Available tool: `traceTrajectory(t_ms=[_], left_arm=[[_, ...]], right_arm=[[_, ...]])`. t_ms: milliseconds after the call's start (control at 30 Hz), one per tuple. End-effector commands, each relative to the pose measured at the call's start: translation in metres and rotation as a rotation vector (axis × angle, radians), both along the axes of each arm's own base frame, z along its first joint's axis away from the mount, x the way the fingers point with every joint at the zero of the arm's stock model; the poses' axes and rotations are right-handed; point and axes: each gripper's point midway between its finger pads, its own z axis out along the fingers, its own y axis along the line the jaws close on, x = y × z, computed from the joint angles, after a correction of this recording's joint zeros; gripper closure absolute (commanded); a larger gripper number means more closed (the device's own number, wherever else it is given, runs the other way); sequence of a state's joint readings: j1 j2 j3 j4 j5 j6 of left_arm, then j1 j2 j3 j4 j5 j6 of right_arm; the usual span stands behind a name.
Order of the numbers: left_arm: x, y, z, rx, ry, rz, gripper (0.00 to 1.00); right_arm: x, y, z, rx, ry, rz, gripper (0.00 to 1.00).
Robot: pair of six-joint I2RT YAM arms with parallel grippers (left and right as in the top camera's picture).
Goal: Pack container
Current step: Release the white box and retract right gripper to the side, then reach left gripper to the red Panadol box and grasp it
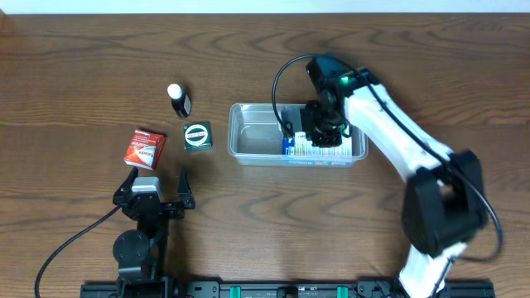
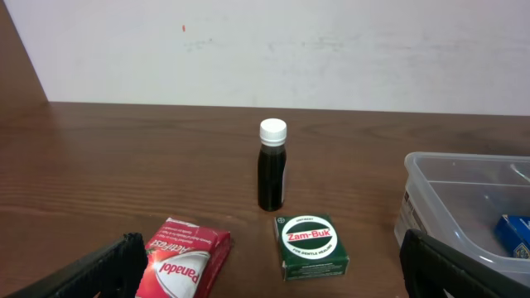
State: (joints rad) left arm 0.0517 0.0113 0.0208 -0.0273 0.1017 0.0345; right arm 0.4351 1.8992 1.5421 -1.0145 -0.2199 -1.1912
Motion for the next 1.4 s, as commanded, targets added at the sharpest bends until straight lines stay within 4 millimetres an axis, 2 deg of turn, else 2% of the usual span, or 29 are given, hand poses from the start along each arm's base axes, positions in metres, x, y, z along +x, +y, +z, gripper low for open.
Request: traceTrajectory(t_ms=[0,33,67,233,367,533,733,900,1033,1133,1267,1367], left_arm=[[-0.001,-0.001,-0.017,0.009,0.051,-0.011,0.02],[-0.001,-0.001,-0.017,0.009,0.051,-0.011,0.02],[-0.001,-0.001,-0.017,0.009,0.051,-0.011,0.02],[-0.001,-0.001,-0.017,0.009,0.051,-0.011,0.02],[-0.001,-0.001,-0.017,0.009,0.051,-0.011,0.02],[-0.001,0.003,-0.017,0.024,0.053,0.014,0.02],[-0.001,0.007,-0.017,0.026,0.053,0.036,0.02],[-0.001,0.013,-0.018,0.031,0.06,0.072,0.02],[-0.002,0.012,-0.012,0.029,0.048,0.062,0.02],[-0.007,0.011,0.006,0.018,0.067,0.064,0.02],[-0.018,0.017,0.061,0.05,0.09,0.094,0.02],[-0.022,0.02,0.096,0.071,0.182,0.101,0.02]], right_arm=[[0.004,0.007,0.068,0.105,-0.145,-0.053,0.66],[0.005,0.005,0.078,0.119,-0.169,-0.067,0.42],[0.006,0.002,0.089,0.136,-0.196,-0.082,0.01],[0.023,-0.022,0.139,0.237,-0.311,-0.265,0.01],[0.044,-0.058,0.16,0.312,-0.337,-0.51,0.01],[0.069,-0.133,0.163,0.36,-0.311,-0.933,0.01],[0.074,-0.215,0.162,0.428,-0.267,-1.319,0.01],[0.067,-0.255,0.159,0.495,-0.209,-1.542,0.01],[0.061,-0.264,0.155,0.478,-0.191,-1.572,0.01],[0.06,-0.264,0.154,0.475,-0.185,-1.574,0.01],[0.06,-0.264,0.154,0.475,-0.185,-1.574,0.01],[0.06,-0.264,0.154,0.475,-0.185,-1.574,0.01]])
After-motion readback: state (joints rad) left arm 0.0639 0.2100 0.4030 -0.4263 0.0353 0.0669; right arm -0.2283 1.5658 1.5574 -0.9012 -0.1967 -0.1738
